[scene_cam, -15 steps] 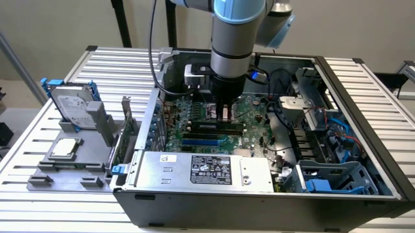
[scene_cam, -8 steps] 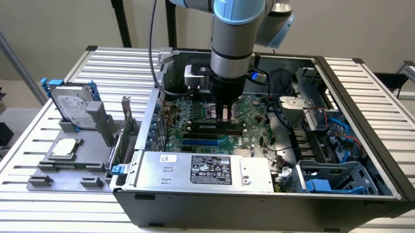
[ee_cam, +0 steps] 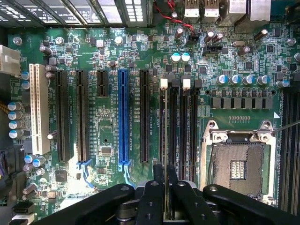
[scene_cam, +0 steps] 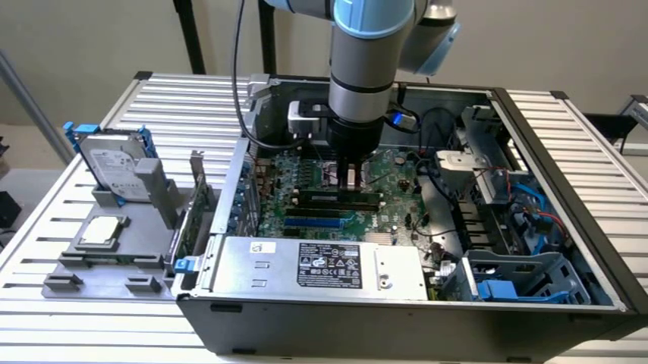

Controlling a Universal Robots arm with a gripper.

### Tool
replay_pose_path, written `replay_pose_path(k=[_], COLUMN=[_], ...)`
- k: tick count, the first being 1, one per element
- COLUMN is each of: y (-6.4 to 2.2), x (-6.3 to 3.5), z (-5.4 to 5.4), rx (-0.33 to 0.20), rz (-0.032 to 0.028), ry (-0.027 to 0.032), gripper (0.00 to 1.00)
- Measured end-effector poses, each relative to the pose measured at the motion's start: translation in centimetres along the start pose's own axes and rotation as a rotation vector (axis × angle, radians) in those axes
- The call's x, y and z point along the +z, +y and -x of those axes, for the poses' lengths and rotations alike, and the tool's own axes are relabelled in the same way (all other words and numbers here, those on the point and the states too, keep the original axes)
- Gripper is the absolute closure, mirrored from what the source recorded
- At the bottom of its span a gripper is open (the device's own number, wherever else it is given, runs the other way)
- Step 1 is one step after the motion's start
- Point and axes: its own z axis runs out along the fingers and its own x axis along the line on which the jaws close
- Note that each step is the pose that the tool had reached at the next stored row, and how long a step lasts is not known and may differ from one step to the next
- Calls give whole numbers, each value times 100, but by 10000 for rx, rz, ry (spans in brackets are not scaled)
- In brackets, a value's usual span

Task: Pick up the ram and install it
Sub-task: 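Insert the ram into the slot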

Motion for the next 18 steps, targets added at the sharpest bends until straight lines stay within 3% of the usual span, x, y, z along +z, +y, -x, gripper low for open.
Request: replay_pose_path(k=[18], y=[0], x=[36], z=[8], rx=[-1], rz=[5], ry=[6], gripper=[86])
